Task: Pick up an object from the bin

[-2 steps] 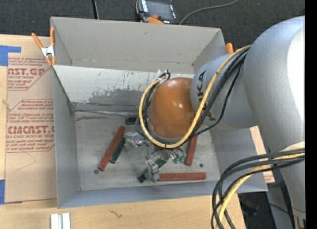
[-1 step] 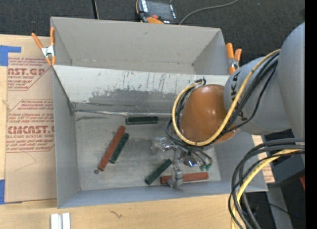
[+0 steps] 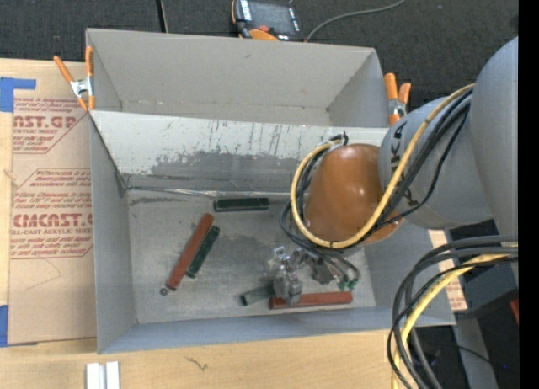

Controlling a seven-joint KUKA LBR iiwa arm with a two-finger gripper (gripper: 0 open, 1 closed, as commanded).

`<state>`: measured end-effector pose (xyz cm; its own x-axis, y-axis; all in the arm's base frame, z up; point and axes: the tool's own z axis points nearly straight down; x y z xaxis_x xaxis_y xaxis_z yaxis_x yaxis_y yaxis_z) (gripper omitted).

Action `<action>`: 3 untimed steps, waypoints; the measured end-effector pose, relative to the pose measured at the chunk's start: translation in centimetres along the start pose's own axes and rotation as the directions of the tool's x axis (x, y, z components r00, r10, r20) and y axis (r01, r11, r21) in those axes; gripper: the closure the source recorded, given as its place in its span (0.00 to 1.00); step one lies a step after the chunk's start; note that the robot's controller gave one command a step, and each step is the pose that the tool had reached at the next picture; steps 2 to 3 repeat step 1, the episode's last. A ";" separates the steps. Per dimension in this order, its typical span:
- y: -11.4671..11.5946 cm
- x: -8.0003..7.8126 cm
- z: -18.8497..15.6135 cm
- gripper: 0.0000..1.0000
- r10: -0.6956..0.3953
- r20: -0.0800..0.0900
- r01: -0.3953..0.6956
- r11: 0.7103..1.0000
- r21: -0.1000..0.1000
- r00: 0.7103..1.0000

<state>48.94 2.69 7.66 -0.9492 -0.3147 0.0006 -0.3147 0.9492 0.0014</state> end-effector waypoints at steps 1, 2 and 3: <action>2.4 -3.6 -17.4 1.00 0.057 0.013 -0.057 0.998 0.003 0.998; 2.4 -3.6 -17.4 1.00 0.057 0.013 -0.057 0.998 0.003 0.998; 2.4 -3.6 -17.4 1.00 0.057 0.013 -0.057 0.998 0.003 0.998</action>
Offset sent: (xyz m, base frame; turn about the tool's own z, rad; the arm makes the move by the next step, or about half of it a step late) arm 0.0242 0.0320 0.1699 0.0583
